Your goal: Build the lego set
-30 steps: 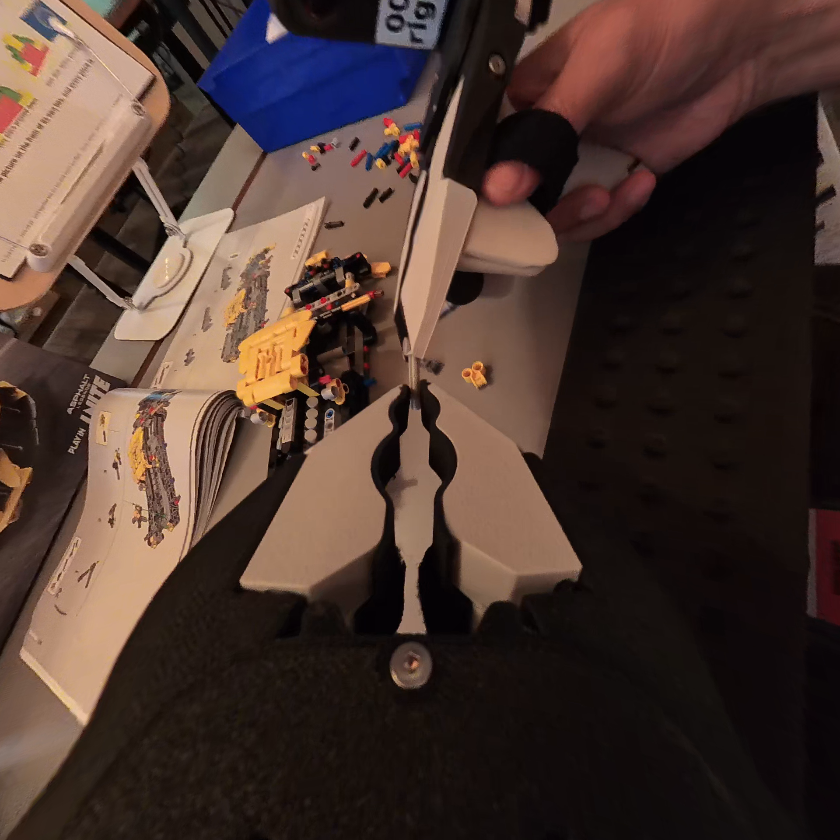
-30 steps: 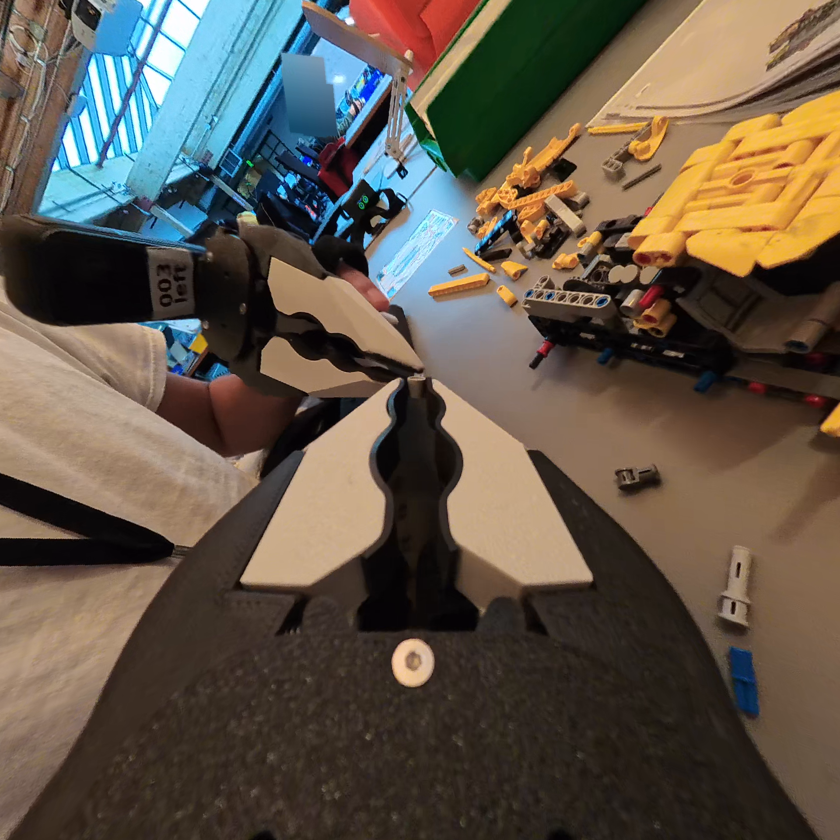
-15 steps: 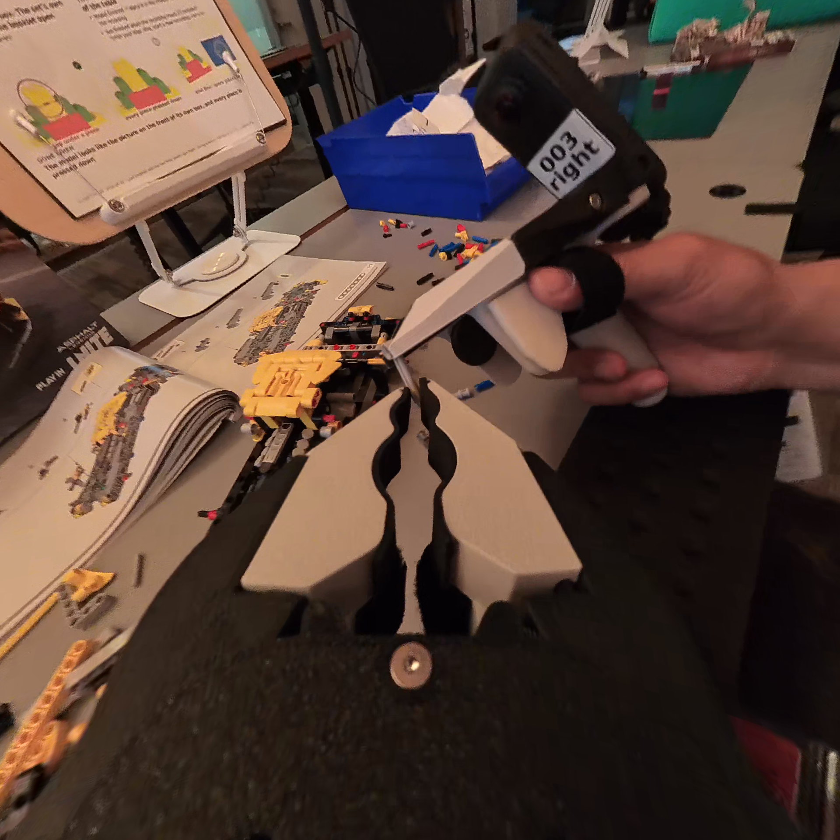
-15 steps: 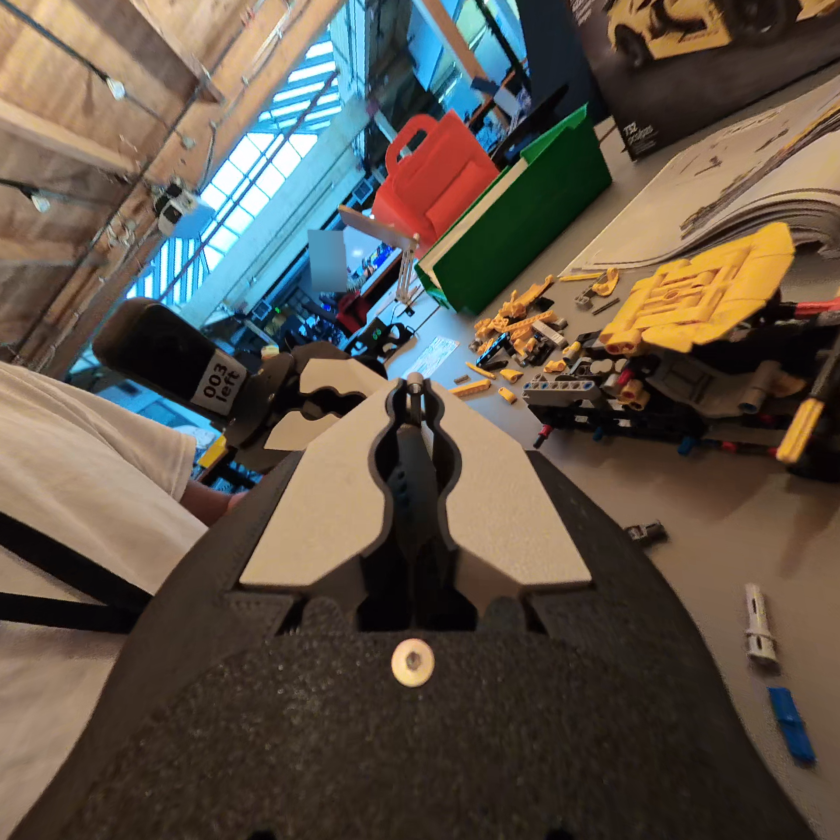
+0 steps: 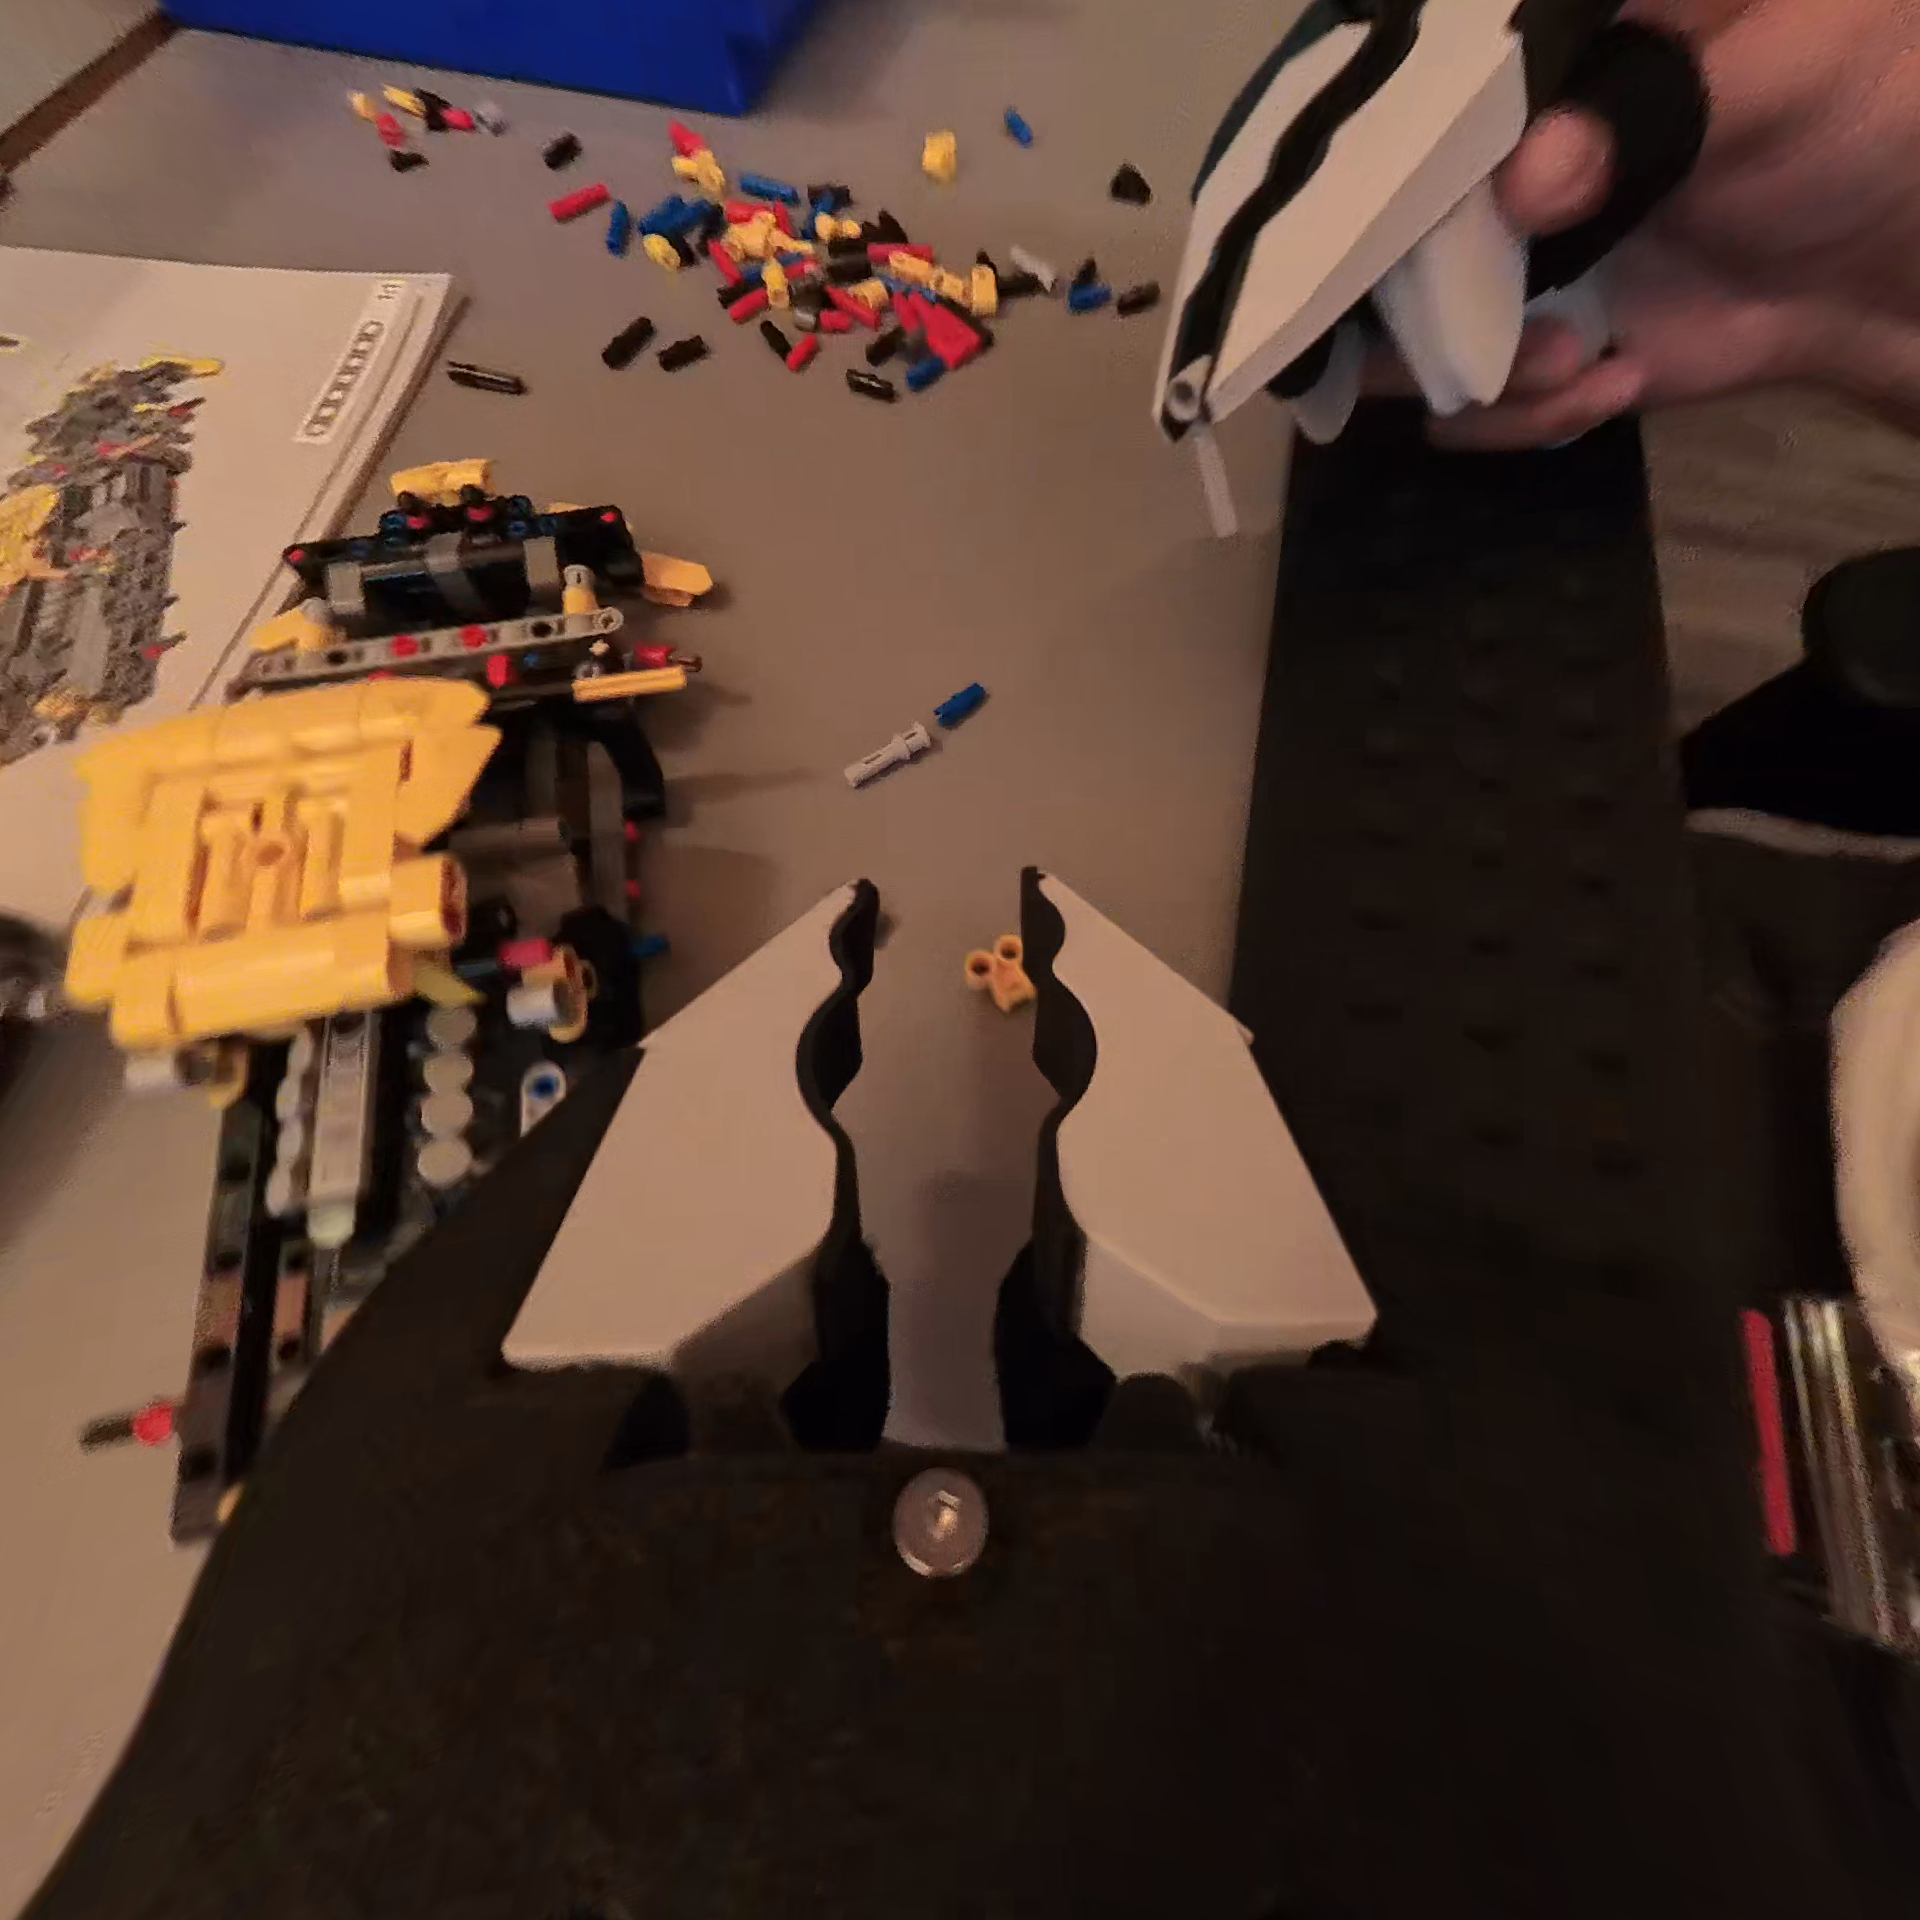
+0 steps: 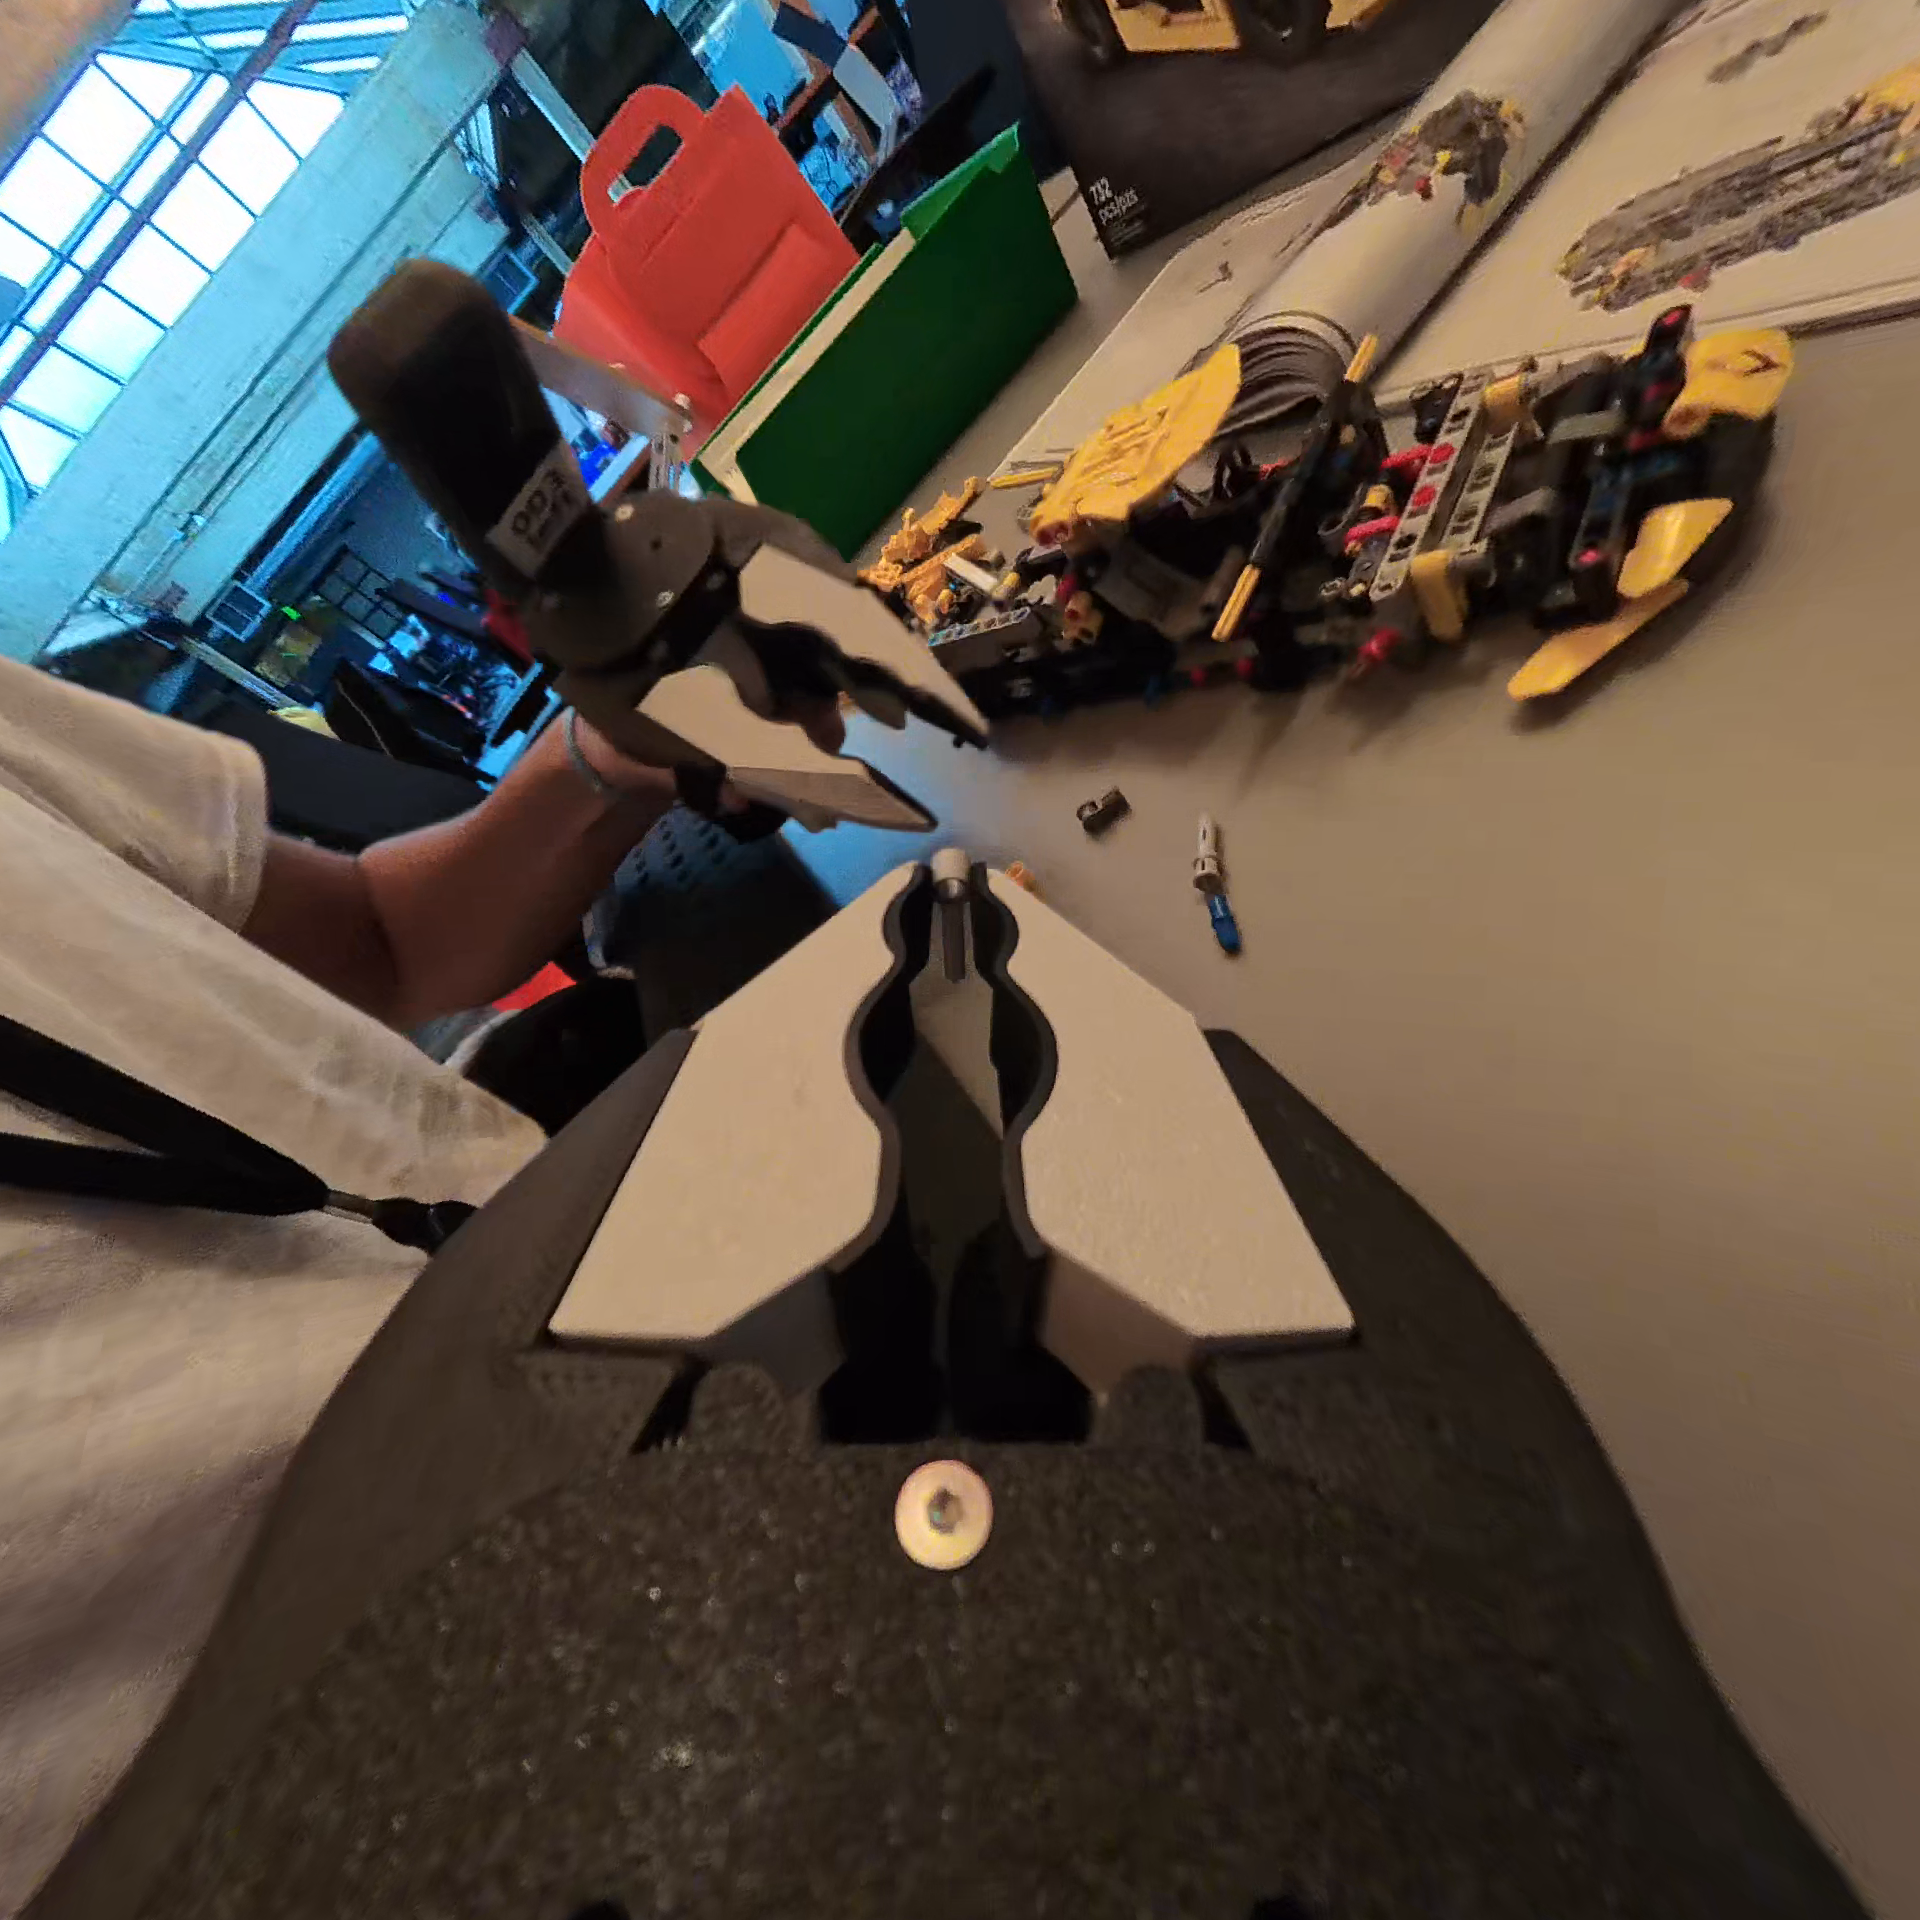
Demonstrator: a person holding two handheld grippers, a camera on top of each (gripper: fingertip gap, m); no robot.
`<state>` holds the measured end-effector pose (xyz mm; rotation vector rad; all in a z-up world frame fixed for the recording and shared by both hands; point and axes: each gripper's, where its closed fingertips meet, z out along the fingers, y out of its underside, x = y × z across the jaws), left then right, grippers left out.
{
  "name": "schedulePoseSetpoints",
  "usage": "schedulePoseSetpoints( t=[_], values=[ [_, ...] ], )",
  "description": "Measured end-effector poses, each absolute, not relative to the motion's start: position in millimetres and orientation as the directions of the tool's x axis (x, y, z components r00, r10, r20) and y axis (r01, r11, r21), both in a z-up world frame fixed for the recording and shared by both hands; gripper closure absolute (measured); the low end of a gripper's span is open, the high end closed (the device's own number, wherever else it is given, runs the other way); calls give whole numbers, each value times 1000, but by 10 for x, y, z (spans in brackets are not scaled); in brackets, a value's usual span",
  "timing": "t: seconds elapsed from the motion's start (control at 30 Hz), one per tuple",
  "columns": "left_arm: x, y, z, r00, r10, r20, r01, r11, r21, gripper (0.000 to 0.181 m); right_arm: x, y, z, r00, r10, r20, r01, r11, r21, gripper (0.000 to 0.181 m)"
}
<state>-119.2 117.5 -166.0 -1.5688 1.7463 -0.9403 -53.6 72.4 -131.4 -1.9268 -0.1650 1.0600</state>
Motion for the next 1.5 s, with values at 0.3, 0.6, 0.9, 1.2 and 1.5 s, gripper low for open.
schedulePoseSetpoints(
  t=[0.3,0.6,0.9,1.2,1.5],
  values=[
    [-656,1191,-1997,-276,-951,-141,-681,297,-669,154,-480,715,-1217,571,512,-641,-358,-548,-756,175],
    [-538,1169,-2083,-478,-867,-137,-721,477,-503,167,-473,683,-1172,521,531,-668,-387,-550,-740,175],
    [-390,1243,-1631,-235,-970,63,-644,107,-758,181,-430,809,-1272,581,455,-675,-394,-568,-722,175],
    [-645,1244,-1009,-42,-850,525,-259,-499,-827,181,-348,1051,-1173,798,394,-456,-307,-385,-870,176],
    [-909,795,-1844,-437,-893,-111,-641,395,-658,159,-227,949,-1010,684,459,-566,-460,-331,-824,176]
  ],
)
